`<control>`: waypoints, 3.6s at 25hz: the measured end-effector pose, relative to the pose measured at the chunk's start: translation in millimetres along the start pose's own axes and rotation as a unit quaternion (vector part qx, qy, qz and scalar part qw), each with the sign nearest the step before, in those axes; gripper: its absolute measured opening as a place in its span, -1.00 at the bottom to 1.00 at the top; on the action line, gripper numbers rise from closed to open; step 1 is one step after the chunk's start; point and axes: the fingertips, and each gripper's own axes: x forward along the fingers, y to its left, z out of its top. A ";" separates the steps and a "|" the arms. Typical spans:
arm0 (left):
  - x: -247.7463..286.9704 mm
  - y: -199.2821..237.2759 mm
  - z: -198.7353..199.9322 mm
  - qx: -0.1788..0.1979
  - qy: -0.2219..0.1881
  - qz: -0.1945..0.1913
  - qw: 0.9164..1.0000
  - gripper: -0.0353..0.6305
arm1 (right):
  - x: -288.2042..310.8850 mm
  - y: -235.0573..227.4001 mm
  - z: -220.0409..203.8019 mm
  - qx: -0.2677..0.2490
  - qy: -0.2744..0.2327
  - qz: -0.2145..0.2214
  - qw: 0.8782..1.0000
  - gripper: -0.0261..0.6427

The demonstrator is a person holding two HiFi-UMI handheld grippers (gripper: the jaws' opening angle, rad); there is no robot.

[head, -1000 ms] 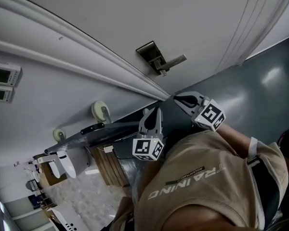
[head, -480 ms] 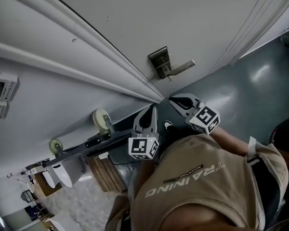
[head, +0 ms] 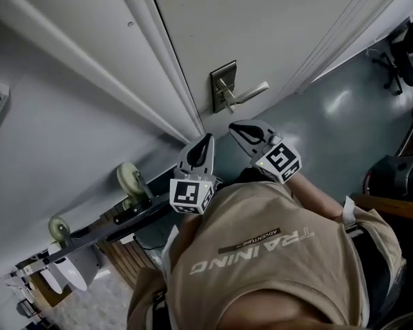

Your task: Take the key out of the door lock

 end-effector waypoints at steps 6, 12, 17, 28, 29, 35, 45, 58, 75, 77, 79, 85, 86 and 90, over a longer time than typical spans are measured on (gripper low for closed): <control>-3.0 2.2 -0.7 -0.033 0.002 -0.037 0.999 -0.87 | 10.3 10.3 -8.5 0.005 0.027 0.004 1.000 -0.88; 3.6 -10.8 -7.0 -0.042 0.003 -0.048 0.998 -0.87 | 17.8 25.3 -10.9 -0.002 0.032 0.026 0.999 -0.88; 0.7 -2.1 -12.2 -0.038 0.015 -0.009 0.999 -0.87 | 10.2 -7.0 -34.9 0.043 0.058 0.000 0.997 -0.88; 23.0 -1.1 -15.9 -0.019 0.025 0.064 0.997 -0.87 | 3.4 -56.2 -70.9 0.057 0.078 0.002 0.995 -0.88; 24.8 -2.5 -18.0 -0.020 0.023 0.070 0.997 -0.87 | 4.6 -56.4 -73.7 0.057 0.076 0.009 0.995 -0.88; 23.1 -13.2 -24.4 -0.025 0.023 0.107 0.994 -0.87 | 7.7 -62.7 -95.6 0.165 0.056 0.040 0.984 -0.88; 11.0 -12.2 -20.7 -0.021 0.033 0.136 0.990 -0.87 | 30.6 -76.6 -103.8 0.466 -0.007 0.098 0.879 -0.87; 28.4 -11.9 -16.2 -0.021 0.039 0.125 0.991 -0.87 | 31.2 -89.8 -105.1 0.621 -0.058 0.109 0.774 -0.87; 46.1 6.1 -23.4 -0.038 0.053 0.131 0.989 -0.87 | 67.6 -88.7 -99.1 0.637 -0.039 0.133 0.758 -0.87; 46.4 8.7 -24.8 -0.043 0.052 0.132 0.989 -0.87 | 67.6 -88.8 -99.4 0.641 -0.039 0.133 0.755 -0.87; 47.8 9.7 -24.2 -0.043 0.052 0.132 0.989 -0.87 | 67.6 -88.9 -99.7 0.651 -0.043 0.134 0.746 -0.87; 53.1 2.5 -23.2 -0.036 0.052 0.122 0.990 -0.87 | 66.4 -89.6 -99.7 0.662 -0.039 0.137 0.736 -0.87; 52.8 1.0 -23.3 -0.036 0.053 0.122 0.991 -0.87 | 66.1 -89.5 -99.4 0.664 -0.039 0.136 0.734 -0.87; 47.3 -2.9 -23.5 -0.033 0.055 0.122 0.990 -0.87 | 64.7 -89.4 -99.7 0.668 -0.041 0.128 0.732 -0.87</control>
